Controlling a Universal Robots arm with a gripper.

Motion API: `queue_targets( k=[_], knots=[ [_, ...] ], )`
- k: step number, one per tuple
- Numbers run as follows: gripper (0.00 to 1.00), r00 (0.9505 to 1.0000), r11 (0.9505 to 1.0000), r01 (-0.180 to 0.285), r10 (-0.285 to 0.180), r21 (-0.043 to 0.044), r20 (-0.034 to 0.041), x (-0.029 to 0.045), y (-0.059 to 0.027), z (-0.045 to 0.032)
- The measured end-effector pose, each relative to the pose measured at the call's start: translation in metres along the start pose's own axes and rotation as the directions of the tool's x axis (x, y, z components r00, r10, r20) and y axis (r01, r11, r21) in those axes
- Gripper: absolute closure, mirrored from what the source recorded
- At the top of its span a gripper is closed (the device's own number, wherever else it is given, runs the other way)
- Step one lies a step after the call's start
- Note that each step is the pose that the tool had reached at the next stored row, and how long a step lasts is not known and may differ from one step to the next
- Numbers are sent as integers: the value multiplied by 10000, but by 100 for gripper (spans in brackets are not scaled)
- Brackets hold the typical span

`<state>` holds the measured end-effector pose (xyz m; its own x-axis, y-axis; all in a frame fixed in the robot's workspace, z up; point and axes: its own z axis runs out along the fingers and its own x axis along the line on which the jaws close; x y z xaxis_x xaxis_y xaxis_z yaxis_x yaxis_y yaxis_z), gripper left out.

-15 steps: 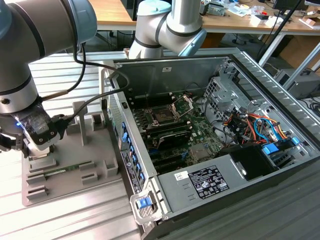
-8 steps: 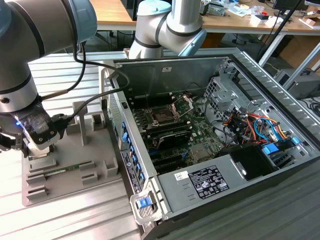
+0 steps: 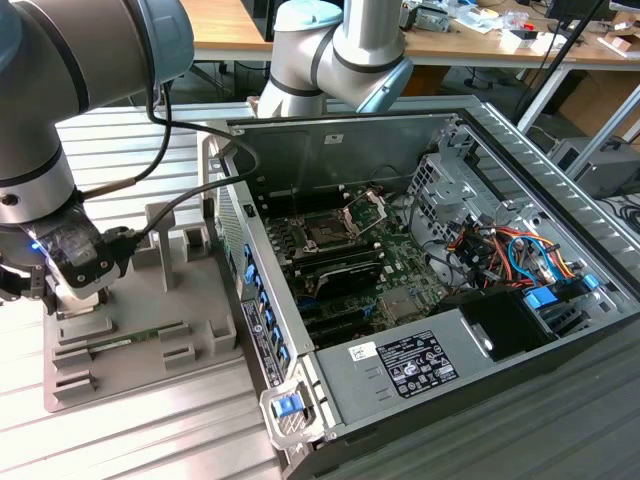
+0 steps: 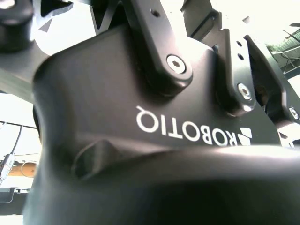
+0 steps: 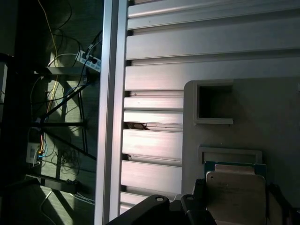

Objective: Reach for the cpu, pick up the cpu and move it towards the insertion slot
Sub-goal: 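Pick up the cpu and move it towards the insertion slot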

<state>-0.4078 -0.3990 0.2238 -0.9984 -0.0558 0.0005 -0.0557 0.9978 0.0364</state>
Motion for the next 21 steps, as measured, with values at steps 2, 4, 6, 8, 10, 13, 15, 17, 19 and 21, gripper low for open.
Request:
queue_targets(
  k=[2, 4, 6, 8, 10, 13, 15, 17, 19, 21],
  knots=[
    [45, 10000, 10000, 0, 0, 0, 0, 0, 0, -3],
    [45, 10000, 10000, -1, 1, 0, 0, 0, 0, -8],
    [45, 10000, 10000, 0, 0, 0, 0, 0, 0, -11],
    [45, 10000, 10000, 0, 0, -1, 1, 0, 1, -15],
    [45, 10000, 10000, 0, 0, 0, 0, 0, 1, -19],
    [45, 10000, 10000, 0, 0, 0, 0, 0, 1, -22],
    [45, 10000, 10000, 0, 0, 0, 0, 0, 1, -25],
    [45, 10000, 10000, 0, 0, 0, 0, 0, 1, -28],
    [45, 10000, 10000, 0, 0, 0, -1, 0, 1, -32],
    [45, 10000, 10000, -1, 1, 0, 0, 0, 2, -34]
  ],
)
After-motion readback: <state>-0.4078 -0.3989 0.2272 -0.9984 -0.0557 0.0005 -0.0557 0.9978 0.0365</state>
